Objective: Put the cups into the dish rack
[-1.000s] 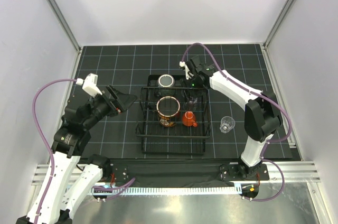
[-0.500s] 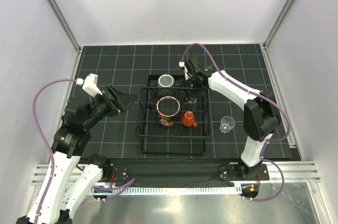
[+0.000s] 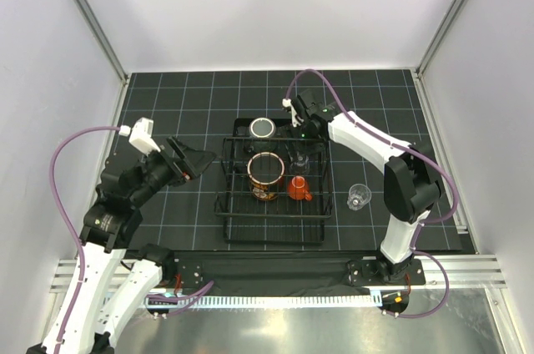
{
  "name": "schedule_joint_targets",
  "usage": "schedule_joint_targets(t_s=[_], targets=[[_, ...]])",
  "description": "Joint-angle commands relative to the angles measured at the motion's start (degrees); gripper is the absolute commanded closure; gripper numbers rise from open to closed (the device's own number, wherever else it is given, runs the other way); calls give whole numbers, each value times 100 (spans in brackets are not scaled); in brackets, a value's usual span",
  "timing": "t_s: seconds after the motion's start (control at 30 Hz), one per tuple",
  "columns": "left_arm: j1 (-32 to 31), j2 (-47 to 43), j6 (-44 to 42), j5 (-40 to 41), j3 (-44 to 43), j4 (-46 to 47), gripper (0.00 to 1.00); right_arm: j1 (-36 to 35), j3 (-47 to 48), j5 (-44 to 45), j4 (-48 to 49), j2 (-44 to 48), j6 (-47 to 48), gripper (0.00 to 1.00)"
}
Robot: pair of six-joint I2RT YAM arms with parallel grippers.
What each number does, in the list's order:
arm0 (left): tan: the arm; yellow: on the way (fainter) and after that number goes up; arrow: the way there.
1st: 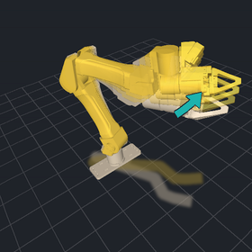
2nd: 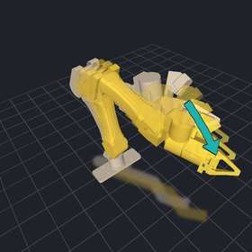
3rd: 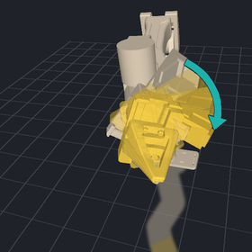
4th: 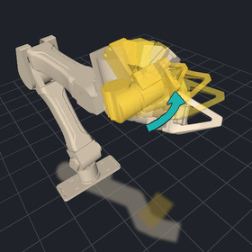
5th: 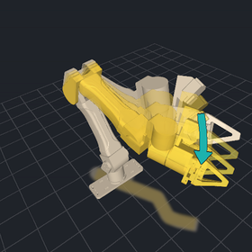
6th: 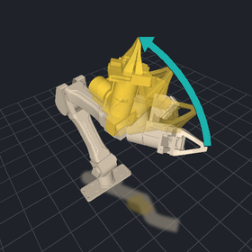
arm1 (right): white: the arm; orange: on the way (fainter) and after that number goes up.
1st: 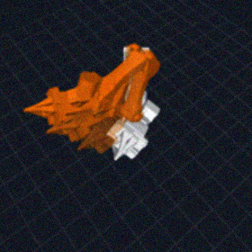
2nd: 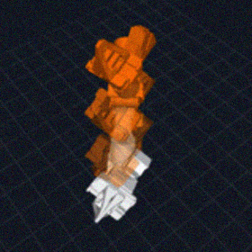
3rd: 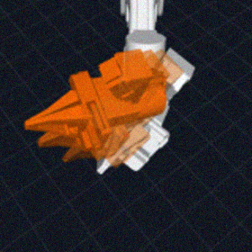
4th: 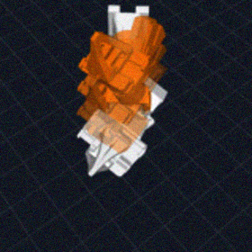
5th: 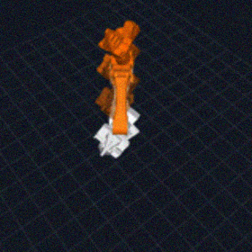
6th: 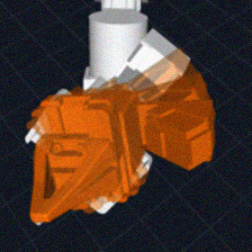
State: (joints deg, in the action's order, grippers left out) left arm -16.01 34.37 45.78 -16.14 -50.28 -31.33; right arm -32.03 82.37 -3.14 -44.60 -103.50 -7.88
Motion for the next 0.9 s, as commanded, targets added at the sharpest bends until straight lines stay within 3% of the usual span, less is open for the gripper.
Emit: schedule_joint_targets(t_s=[0.0,0.17,0.43,0.67,0.87], targets=[[-7,-62,-157,15,-148,-48,13,-14,315,138,-154,532,-29,25],[1,-80,-218,111,-236,-180,13,214,763,559,-470,866,-135,22],[1,-80,-341,664,-570,-698,13,1399,755,1437,-611,1481,-565,21],[-7,-194,-403,1744,-781,-1182,12,2025,-483,1878,-523,2412,-1408,21],[-7,-264,-508,1992,-895,-1270,12,2017,-1837,1614,-330,3037,-1690,22]])
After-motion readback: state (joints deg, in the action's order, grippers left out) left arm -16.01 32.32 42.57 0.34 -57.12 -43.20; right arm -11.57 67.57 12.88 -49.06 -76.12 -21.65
